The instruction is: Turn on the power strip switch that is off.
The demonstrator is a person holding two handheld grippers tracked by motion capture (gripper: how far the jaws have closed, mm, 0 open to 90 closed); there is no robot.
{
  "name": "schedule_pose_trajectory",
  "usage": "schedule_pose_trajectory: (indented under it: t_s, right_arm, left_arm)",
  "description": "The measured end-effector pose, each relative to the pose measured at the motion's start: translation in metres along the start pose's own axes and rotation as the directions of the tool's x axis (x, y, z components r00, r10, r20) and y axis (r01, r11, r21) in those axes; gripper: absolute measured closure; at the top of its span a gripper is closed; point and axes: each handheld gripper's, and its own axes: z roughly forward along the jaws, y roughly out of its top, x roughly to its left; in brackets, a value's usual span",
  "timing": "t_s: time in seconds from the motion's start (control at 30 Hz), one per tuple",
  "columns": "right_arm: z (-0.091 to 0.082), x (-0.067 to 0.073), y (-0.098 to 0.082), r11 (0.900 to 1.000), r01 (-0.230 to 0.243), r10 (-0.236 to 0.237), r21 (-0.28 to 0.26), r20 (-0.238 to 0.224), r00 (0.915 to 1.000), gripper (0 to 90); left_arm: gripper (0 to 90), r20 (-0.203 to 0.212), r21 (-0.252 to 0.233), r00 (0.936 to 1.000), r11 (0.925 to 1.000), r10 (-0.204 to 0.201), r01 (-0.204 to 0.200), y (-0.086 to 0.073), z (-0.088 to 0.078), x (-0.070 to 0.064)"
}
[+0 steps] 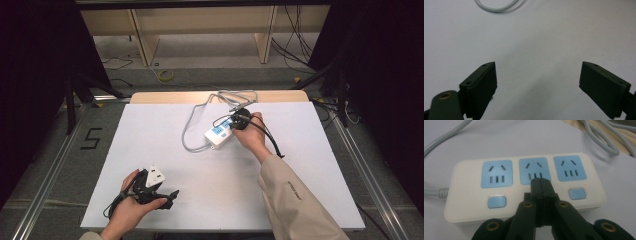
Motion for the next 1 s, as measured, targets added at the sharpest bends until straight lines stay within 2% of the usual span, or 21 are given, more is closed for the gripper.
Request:
schedule_pose_trajectory:
  t_s: [0.2, 1.0]
  right_arm:
    - [0.0003, 0.0007, 0.0013, 1.0, 0.012, -0.012, 0.009, 0.006, 0.9999, 90.0]
    - [0.0006, 0.0011, 0.0025, 1.0, 0.01, -0.01, 0.023, 0.006, 0.9999, 90.0]
  left_arm:
    - [14.2, 0.0, -0.001, 1.0, 1.0, 0.0, 0.0, 0.0, -0.0001, -0.0001]
    - [14.2, 0.002, 0.0, 1.0, 1.0, 0.001, -0.001, 0.0003, 0.0, -0.0003]
